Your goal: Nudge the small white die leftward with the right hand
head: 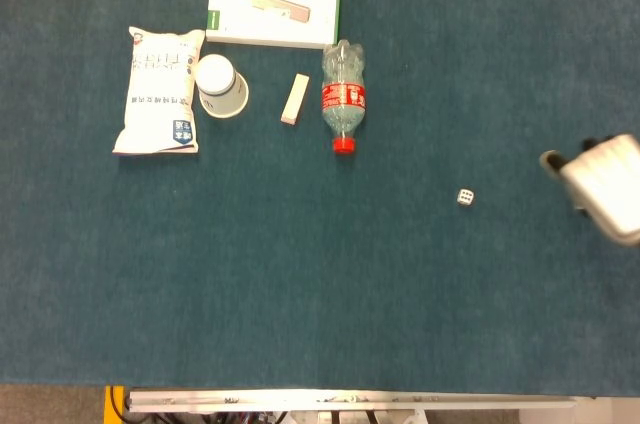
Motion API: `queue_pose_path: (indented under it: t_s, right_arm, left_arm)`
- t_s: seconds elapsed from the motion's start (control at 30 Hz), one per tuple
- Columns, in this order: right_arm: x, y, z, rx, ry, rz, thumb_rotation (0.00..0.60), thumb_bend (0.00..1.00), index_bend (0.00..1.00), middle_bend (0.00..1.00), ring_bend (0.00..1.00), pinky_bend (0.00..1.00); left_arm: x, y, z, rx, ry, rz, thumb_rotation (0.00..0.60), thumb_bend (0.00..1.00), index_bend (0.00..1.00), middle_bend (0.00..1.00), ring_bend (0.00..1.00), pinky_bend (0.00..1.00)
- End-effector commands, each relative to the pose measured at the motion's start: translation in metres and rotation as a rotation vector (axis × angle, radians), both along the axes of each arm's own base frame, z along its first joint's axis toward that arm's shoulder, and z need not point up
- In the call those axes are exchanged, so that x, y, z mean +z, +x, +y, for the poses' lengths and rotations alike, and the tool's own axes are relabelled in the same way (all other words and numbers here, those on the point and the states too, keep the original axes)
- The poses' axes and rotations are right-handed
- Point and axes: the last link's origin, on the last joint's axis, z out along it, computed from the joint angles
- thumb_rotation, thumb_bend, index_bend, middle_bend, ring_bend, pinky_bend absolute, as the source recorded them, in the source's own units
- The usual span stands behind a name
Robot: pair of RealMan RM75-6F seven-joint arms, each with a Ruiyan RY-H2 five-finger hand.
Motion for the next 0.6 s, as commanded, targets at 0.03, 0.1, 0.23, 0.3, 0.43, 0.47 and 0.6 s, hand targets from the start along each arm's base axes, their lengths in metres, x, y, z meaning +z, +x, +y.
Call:
queue_pose_path:
  t_s: [0.03,0.1,0.23,0.3,0.43,0.47,0.6]
  right_arm:
    - [0.02,-0.015,0.014,-0.026,-0.086,-0.066,0.6,0.29,0.48,0.43,0.4,0.54]
    - [0.028,-0.024,0.02,-0.028,-0.142,-0.092,0.6,0.22,0.48,0.4,0.36,0.49]
    - [0.038,-0.037,0.027,-0.017,-0.288,-0.122,0.6,0.19,0.48,0.37,0.34,0.45]
    - [0.04,-0.044,0.03,-0.026,-0.332,-0.144,0.6,0.19,0.48,0.37,0.34,0.44]
    - [0.045,-0.055,0.035,-0.051,-0.365,-0.182,0.6,0.19,0.48,0.37,0.34,0.44]
    - [0.047,-0.058,0.036,-0.056,-0.371,-0.19,0.6,0.19,0.48,0.37,0.34,0.44]
    - [0.056,-0.07,0.035,-0.093,-0.393,-0.24,0.6,0.19,0.48,0.37,0.34,0.44]
  left_arm:
    - [-0.003,0.001,0.001,-0.007,-0.014,0.0,0.6,0.23,0.28,0.29,0.2,0.34]
    - [-0.007,0.003,0.002,-0.013,-0.032,-0.005,0.6,0.23,0.28,0.29,0.2,0.34]
    - [-0.012,0.009,0.001,-0.048,-0.055,-0.016,0.6,0.23,0.28,0.28,0.2,0.34]
    - [-0.015,0.012,0.002,-0.064,-0.077,-0.033,0.6,0.23,0.28,0.28,0.2,0.34]
    - [-0.021,0.013,0.003,-0.075,-0.128,-0.079,0.6,0.23,0.28,0.28,0.2,0.34]
    - [-0.021,0.013,0.003,-0.077,-0.136,-0.085,0.6,0.23,0.28,0.28,0.2,0.34]
    - [-0.026,0.012,0.006,-0.071,-0.164,-0.114,0.6,0.23,0.28,0.28,0.2,0.34]
